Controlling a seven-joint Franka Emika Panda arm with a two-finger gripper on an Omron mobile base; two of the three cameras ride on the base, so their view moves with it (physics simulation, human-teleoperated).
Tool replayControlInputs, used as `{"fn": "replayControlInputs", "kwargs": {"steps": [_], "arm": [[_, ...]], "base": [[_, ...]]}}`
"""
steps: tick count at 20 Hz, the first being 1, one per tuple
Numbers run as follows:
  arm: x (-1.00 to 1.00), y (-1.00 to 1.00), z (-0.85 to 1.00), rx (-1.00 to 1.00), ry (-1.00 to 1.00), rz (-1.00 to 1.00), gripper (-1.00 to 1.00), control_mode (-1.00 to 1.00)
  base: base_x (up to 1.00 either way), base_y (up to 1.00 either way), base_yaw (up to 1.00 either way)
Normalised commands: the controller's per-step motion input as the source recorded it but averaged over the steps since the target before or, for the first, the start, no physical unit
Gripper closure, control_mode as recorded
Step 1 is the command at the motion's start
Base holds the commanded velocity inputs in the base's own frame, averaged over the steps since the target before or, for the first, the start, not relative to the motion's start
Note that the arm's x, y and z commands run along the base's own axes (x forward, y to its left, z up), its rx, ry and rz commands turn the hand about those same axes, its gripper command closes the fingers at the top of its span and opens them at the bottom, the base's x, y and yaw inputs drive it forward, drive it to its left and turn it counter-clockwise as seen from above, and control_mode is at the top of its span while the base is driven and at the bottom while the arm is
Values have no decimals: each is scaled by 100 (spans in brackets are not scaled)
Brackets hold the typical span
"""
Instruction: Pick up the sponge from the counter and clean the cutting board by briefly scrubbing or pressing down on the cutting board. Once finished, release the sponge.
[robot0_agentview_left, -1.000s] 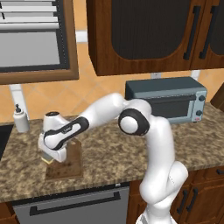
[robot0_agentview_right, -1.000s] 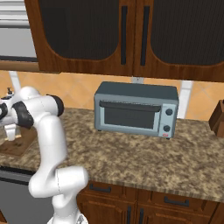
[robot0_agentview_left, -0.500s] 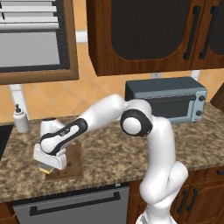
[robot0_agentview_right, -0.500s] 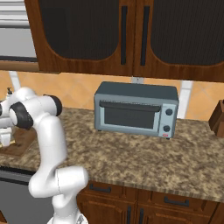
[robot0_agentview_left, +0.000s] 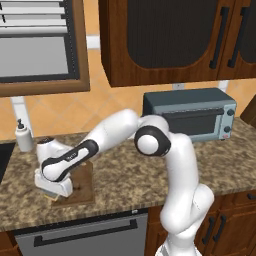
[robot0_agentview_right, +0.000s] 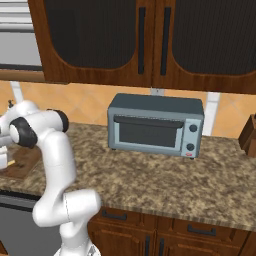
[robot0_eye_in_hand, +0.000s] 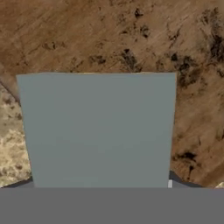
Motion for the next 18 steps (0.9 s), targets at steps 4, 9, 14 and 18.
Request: {"fn": "replayControlInputs", "kwargs": {"steps": [4, 9, 14, 18], "arm": [[-100, -4, -43, -9, 0, 0, 100, -100], [-89, -20, -57, -10, 7, 0, 100, -100], [-100, -54, -58, -3, 0, 0, 100, -100], [-94, -67, -49, 0, 0, 0, 100, -100]], "base": [[0, 0, 0], [0, 0, 0], [0, 0, 0], [0, 0, 0]]}}
